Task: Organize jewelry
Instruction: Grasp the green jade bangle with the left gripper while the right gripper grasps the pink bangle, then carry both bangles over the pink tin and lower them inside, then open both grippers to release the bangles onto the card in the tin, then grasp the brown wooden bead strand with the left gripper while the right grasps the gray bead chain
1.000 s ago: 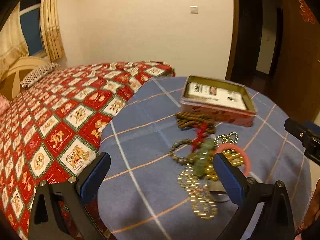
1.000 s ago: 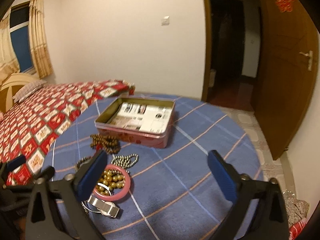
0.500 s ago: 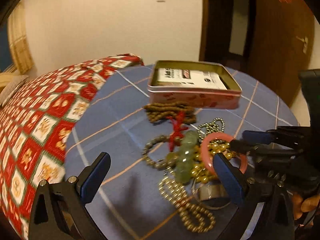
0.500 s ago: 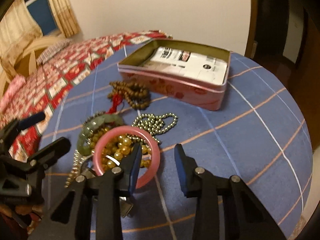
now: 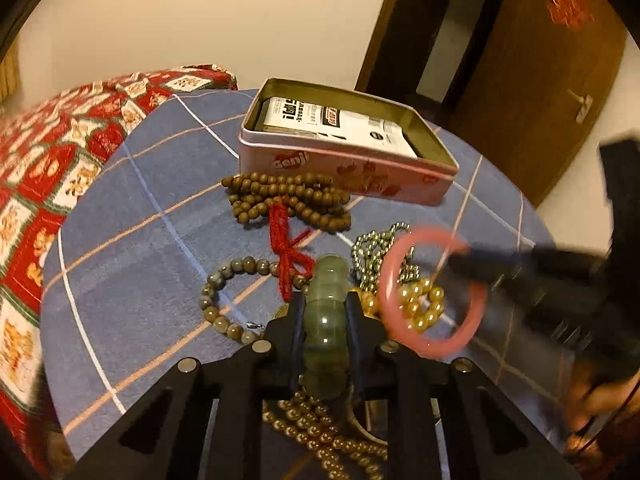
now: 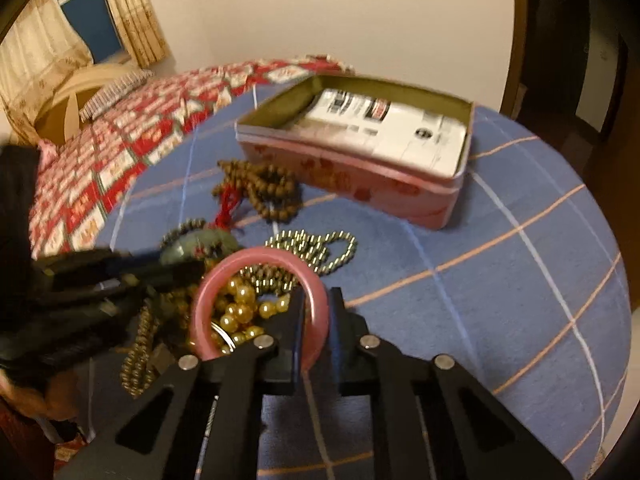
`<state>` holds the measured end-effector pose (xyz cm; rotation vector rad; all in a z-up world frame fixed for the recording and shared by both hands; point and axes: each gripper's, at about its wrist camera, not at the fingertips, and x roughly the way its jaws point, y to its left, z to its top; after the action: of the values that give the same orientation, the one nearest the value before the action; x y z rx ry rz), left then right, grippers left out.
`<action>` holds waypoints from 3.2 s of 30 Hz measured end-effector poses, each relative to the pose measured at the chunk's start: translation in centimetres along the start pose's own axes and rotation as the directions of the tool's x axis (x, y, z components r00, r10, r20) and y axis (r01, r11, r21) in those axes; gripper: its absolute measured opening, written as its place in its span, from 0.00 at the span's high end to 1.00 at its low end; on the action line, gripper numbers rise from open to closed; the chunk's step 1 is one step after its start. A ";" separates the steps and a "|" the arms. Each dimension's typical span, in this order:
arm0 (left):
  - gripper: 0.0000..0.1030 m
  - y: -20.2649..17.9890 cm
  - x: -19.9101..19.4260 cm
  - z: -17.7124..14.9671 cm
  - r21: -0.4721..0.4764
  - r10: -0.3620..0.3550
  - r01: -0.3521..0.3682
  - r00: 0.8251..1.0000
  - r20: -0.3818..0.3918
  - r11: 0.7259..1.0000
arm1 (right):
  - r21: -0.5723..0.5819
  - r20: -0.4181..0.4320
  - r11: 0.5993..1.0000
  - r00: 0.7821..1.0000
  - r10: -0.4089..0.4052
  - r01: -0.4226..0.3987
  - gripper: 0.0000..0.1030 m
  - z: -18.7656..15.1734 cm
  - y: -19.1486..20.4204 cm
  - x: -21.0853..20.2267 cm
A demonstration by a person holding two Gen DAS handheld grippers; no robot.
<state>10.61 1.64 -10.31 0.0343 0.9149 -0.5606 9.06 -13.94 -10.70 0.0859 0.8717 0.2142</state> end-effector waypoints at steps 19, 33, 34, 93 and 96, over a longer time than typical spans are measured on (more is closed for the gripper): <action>0.81 -0.1 -7.7 9.0 0.056 -0.093 0.079 0.941 0.325 0.995 | 0.111 0.246 0.993 0.968 -0.057 0.031 0.87 7.8 -4.3 -3.4; 0.81 1.4 5.9 16.2 0.004 -0.118 0.120 0.971 0.210 0.993 | 0.280 0.164 0.960 0.984 -0.075 0.026 0.86 10.5 -8.9 5.3; 0.81 1.3 6.5 16.2 0.006 -0.111 0.112 0.975 0.195 0.994 | 0.283 0.156 0.959 0.985 -0.074 0.027 0.86 10.5 -9.1 5.7; 0.31 1.1 6.8 7.1 0.030 0.164 -0.163 0.985 -0.051 0.986 | 0.134 0.098 0.983 0.985 -0.139 0.125 0.44 3.7 -4.0 1.9; 0.26 1.0 7.4 7.6 0.033 0.152 -0.150 0.987 -0.054 0.988 | 0.143 0.088 0.982 0.987 -0.137 0.123 0.44 3.4 -4.1 2.0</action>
<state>20.21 -2.73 -11.42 0.1451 0.9505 -0.4332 13.54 -17.46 -10.66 0.1661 0.7905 0.0267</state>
